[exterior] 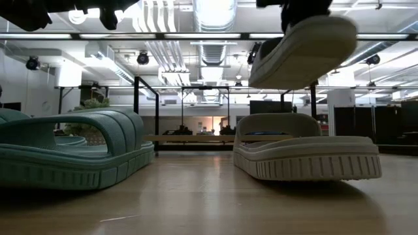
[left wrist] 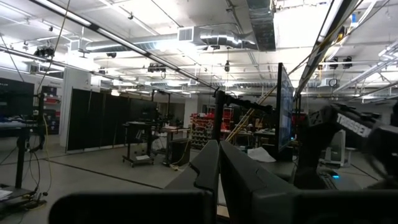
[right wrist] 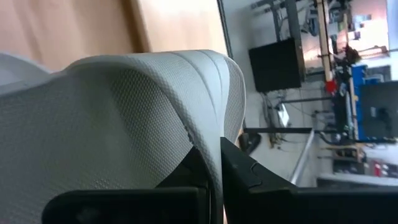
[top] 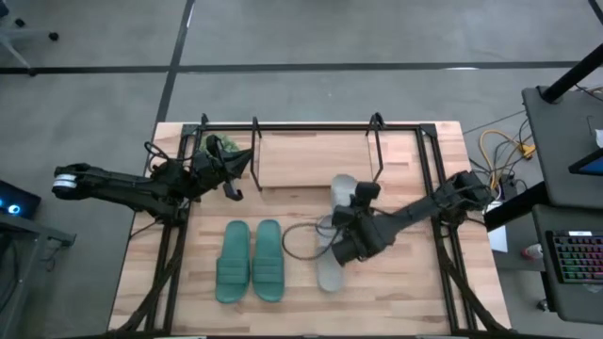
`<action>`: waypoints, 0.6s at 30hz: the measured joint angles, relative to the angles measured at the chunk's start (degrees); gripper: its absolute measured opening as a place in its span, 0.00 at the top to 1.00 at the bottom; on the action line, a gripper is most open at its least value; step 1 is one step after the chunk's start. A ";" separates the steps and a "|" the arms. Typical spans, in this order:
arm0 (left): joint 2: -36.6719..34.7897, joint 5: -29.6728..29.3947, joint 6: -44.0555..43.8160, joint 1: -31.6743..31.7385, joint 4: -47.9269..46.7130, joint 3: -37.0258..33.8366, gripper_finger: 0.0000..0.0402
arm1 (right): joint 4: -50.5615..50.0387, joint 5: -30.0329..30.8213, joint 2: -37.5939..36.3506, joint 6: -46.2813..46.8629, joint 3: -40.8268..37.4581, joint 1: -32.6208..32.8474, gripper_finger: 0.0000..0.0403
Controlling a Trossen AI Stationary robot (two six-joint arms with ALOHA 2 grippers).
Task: Pick and place slides into the shelf
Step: Put the right gray slide on the shelf
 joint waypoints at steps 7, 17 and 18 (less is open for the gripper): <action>0.02 0.02 0.00 0.00 0.01 0.00 1.00 | 0.68 3.92 -0.36 -5.85 0.00 -6.18 0.98; 0.00 0.00 0.00 0.00 0.00 0.00 1.00 | 13.22 3.49 -7.05 -19.00 -0.53 -12.36 0.98; 0.01 0.02 0.00 0.00 0.00 0.00 1.00 | 14.84 3.34 -7.91 -21.40 -0.66 -12.97 0.98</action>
